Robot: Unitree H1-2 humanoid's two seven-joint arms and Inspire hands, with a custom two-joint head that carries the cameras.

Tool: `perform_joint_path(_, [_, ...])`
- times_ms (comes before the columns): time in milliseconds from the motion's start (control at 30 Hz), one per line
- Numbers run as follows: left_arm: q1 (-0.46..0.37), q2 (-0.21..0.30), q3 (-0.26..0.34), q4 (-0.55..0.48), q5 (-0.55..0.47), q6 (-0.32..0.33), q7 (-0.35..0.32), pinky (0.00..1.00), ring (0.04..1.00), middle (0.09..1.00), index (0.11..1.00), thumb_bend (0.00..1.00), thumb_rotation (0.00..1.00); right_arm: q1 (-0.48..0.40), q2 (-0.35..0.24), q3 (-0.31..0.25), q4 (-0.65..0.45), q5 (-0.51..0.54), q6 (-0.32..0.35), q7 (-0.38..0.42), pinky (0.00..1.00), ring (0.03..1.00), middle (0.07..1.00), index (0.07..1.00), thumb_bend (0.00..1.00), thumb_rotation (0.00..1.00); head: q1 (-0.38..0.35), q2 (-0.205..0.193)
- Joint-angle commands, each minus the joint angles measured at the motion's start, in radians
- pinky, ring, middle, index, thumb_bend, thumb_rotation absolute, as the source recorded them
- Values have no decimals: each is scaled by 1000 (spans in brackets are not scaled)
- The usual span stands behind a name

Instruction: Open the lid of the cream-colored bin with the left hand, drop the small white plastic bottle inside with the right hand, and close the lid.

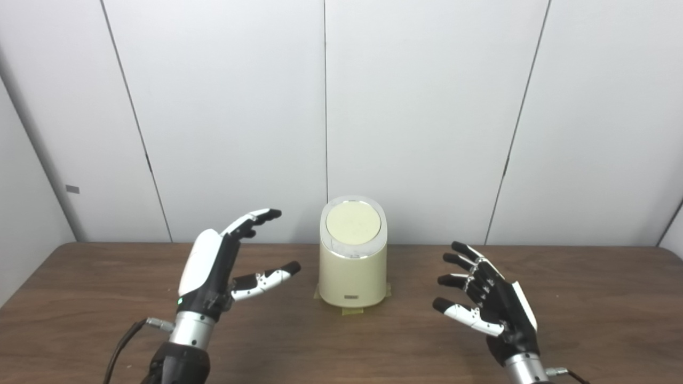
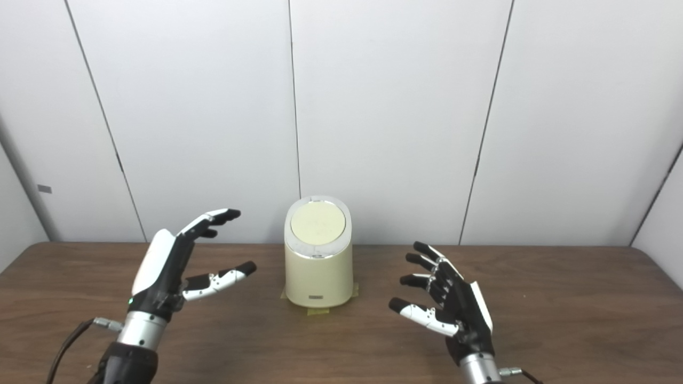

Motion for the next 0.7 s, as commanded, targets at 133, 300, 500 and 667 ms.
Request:
perform_joint_path(133, [38,-31,76,-10,-286,19,-37,670,763,796,826,733,250,-34,-9,-9,-26,8,-32,1,668,622,779,804,857,207,4,2])
perform_joint_path(300, [82,-48,95,22,-408,-1,-57,566,696,755,817,695,284,-31,-9,-11,-29,10,-28,1,644,637,782,801,856,206,4,4])
perform_joint_path(500, [102,-57,100,52,-502,-7,-82,548,678,738,800,689,240,-25,-10,-12,-32,-15,-33,-13,619,644,778,799,853,228,9,5])
perform_joint_path(667, [101,-46,92,54,-498,4,-87,540,665,720,777,683,208,-22,-2,-19,-35,-21,-37,-29,544,630,767,783,856,215,1,5])
